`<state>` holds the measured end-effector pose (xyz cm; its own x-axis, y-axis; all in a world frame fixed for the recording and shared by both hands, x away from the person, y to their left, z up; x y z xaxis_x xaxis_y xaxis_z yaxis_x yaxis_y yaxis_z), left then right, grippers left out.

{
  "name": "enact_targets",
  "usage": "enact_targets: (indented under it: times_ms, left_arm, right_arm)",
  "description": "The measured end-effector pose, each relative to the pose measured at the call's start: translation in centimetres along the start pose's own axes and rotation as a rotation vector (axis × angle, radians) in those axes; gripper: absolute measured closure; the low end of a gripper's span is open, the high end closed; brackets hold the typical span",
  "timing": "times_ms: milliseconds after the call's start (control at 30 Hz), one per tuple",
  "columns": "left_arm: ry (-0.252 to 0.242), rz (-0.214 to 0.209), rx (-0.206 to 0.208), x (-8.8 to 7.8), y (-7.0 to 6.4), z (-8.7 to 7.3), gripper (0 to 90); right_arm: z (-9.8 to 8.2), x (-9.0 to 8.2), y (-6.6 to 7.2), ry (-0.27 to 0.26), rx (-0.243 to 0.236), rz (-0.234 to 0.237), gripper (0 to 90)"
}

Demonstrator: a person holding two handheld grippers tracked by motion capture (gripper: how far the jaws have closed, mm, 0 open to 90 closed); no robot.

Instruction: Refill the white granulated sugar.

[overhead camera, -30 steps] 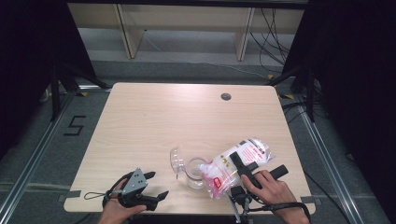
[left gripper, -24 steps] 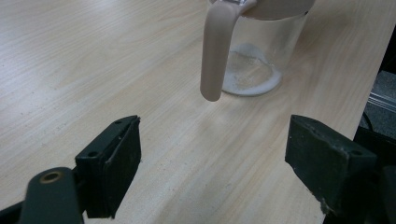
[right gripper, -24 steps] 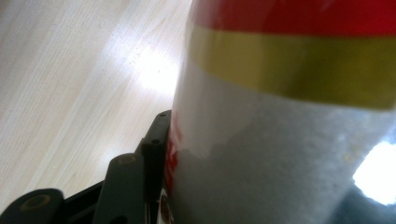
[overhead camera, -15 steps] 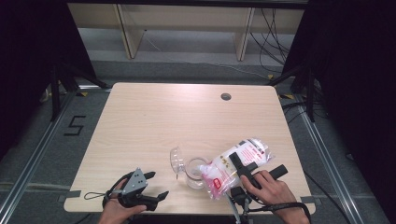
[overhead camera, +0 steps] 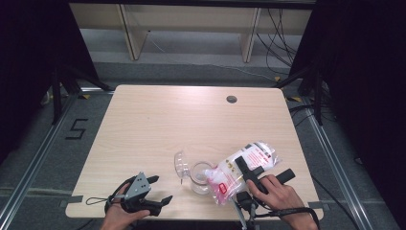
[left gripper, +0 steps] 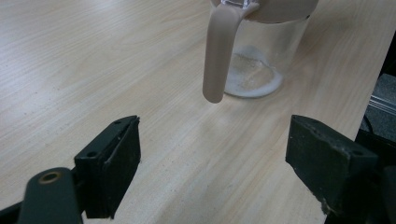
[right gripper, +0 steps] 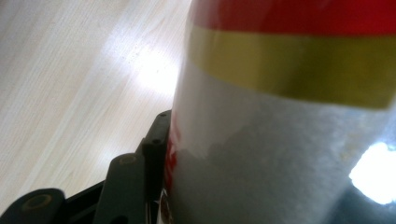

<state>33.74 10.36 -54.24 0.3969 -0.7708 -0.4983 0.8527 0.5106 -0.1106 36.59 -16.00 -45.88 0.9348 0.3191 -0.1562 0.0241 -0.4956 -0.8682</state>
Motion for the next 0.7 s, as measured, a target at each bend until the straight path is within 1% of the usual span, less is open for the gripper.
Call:
enact_targets:
  times_ms: [33, 67, 100, 133, 167, 267, 367, 433, 500, 633, 700]
  left_arm:
    - [0.002, 0.004, 0.002, -0.01, 0.01, -0.01, 17.7]
    - [0.0, 0.006, -0.006, 0.02, -0.03, -0.03, 17.7]
    - [0.021, 0.014, -0.007, -0.07, 0.07, -0.23, 17.7]
    - [0.018, 0.013, -0.009, -0.05, 0.05, -0.22, 17.7]
    - [0.0, 0.008, -0.022, 0.03, -0.1, -0.09, 17.7]
    - [0.005, 0.003, 0.008, 0.0, 0.08, -0.04, 17.7]
    - [0.005, 0.004, 0.005, 0.0, 0.08, -0.05, 17.7]
    - [0.005, 0.005, 0.007, 0.0, 0.09, -0.05, 17.7]
    - [0.005, 0.005, 0.008, -0.01, 0.1, -0.05, 17.7]
    - [0.0, 0.003, 0.005, 0.04, 0.05, -0.02, 17.7]
    - [0.0, 0.003, 0.005, 0.04, 0.06, -0.02, 17.7]
  right_arm:
    - [0.0, 0.0, -0.03, 0.001, -0.002, -0.001, 51.5]
    - [-0.02, -0.02, 0.0, 0.003, 0.002, 0.0, 51.6]
    - [0.01, 0.04, -0.05, -0.001, 0.004, -0.005, 51.6]
    - [0.0, 0.06, -0.03, -0.001, 0.009, -0.007, 51.6]
    - [-0.02, 0.02, 0.07, 0.001, 0.012, -0.003, 51.6]
    - [-0.04, 0.05, 0.11, 0.0, 0.01, -0.001, 51.6]
    - [0.0, -0.01, 0.03, -0.004, 0.011, -0.003, 51.7]
    - [0.0, -0.04, -0.08, -0.003, 0.004, -0.001, 51.7]
    - [0.1, -0.03, -0.1, -0.005, 0.014, -0.003, 51.7]
    - [0.15, -0.07, -0.15, -0.009, 0.004, 0.002, 51.8]
    - [0.13, -0.05, -0.1, -0.008, 0.012, 0.001, 51.8]
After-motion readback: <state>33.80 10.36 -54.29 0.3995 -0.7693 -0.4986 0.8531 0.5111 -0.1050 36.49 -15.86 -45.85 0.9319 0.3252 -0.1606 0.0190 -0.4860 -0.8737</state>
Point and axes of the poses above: each handheld gripper's, and its own axes: x roughly forward along the jaws, z roughly out of its top, y roughly to its left, the point moved 9 cm from there along x, roughly forward along the jaws, and after that the axes turned 9 degrees about -z, right-handed, at the moved point
